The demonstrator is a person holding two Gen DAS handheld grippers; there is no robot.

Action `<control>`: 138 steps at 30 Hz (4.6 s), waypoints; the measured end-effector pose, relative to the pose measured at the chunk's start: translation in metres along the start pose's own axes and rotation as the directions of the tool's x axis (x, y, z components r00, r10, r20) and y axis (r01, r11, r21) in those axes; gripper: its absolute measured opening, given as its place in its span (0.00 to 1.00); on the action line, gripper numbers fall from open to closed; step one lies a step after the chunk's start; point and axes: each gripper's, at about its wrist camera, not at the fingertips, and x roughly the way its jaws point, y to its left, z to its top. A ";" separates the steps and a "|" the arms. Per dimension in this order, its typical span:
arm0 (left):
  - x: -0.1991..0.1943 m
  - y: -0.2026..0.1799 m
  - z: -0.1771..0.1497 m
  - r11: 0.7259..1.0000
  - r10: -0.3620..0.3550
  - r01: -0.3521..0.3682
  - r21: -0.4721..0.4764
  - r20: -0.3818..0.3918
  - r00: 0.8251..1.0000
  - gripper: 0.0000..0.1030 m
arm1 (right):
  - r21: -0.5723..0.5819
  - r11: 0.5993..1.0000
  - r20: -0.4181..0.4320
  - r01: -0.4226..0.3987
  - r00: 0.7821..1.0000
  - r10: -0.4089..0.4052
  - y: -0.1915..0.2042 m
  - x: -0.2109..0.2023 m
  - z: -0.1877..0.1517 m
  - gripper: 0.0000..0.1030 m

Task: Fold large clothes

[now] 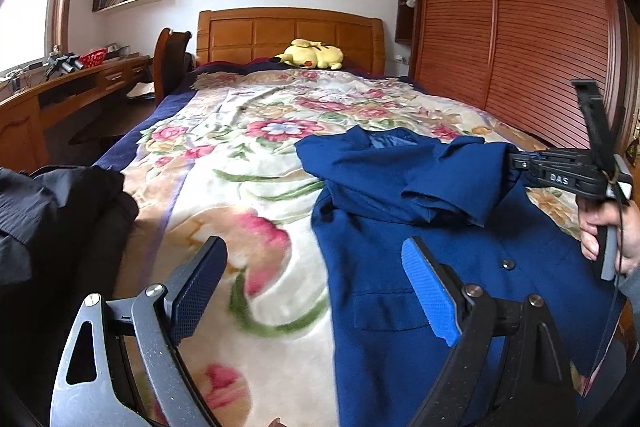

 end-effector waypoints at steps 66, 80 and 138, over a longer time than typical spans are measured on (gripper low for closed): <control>0.059 -0.063 0.012 0.998 -0.027 0.030 0.054 -0.047 0.999 0.87 | 0.079 0.995 -0.010 0.056 0.998 -0.056 -0.076 0.023 0.005 0.08; 0.054 -0.063 0.012 0.998 -0.025 0.027 0.056 -0.039 0.999 0.87 | 0.227 0.961 -0.102 0.156 0.985 -0.136 -0.088 -0.037 -0.050 0.08; 0.078 -0.170 0.016 0.987 -0.063 0.069 0.146 -0.044 0.997 0.87 | 0.183 0.942 -0.209 0.281 0.948 -0.242 -0.253 -0.003 -0.093 0.50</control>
